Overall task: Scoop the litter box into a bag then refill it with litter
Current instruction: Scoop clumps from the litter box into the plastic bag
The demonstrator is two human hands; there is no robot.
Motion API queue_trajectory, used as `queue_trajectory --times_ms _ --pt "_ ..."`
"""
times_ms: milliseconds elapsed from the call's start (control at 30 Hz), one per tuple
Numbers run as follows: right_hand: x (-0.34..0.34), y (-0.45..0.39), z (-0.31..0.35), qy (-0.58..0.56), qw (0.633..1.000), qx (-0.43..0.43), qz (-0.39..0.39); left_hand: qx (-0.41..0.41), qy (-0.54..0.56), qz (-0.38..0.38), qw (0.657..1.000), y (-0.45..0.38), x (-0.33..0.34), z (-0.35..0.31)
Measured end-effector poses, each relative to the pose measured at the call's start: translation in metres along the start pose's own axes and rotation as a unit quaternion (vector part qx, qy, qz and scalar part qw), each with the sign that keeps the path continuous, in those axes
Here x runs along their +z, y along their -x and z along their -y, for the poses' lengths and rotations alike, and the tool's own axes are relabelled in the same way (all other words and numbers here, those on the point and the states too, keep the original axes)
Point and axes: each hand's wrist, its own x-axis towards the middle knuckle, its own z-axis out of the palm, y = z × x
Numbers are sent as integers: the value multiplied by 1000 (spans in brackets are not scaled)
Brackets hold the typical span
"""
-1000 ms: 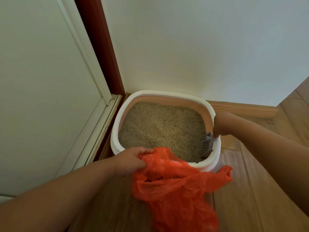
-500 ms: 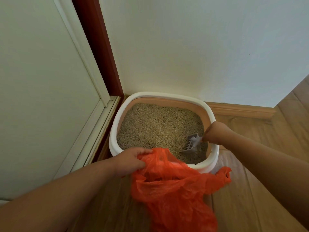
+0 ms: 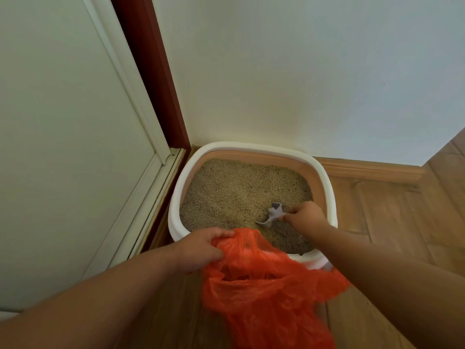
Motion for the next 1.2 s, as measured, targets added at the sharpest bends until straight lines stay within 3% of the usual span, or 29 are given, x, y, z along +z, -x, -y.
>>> queue_trajectory --times_ms 233,567,1200 --pt "29 8 8 -129 991 22 -23 -2 4 -2 1000 3 1 1" --pt "14 28 10 -294 954 8 -50 -12 15 1 1000 11 -4 -2" --pt "-34 58 27 -282 957 -70 -1 -9 -32 -2 999 19 -4 -22"
